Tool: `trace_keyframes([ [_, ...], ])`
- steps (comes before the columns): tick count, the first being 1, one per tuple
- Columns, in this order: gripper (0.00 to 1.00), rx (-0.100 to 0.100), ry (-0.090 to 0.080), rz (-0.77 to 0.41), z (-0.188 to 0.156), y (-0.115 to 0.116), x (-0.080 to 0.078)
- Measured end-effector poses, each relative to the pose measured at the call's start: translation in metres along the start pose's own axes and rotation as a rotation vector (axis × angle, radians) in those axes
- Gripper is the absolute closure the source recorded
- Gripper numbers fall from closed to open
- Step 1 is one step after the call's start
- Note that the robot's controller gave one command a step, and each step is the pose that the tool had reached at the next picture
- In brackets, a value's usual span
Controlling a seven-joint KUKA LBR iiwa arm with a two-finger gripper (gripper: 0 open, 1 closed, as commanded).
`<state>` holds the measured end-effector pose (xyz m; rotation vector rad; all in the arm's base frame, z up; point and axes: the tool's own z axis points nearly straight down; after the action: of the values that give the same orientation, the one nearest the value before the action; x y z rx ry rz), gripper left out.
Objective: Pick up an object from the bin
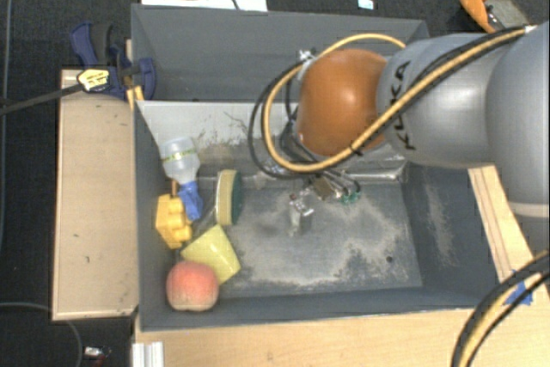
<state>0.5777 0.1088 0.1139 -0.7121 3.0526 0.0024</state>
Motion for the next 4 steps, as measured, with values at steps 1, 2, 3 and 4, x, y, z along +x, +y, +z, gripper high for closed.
trace_keyframes([
  [1,0.00,0.004,0.001,-0.372,0.010,0.079,-0.039],
  [2,0.00,0.007,-0.006,-0.360,0.042,0.083,-0.049],
  [3,1.00,0.012,0.001,-0.841,0.042,0.119,-0.071],
  [4,1.00,0.012,0.001,-0.840,0.042,0.120,-0.071],
])
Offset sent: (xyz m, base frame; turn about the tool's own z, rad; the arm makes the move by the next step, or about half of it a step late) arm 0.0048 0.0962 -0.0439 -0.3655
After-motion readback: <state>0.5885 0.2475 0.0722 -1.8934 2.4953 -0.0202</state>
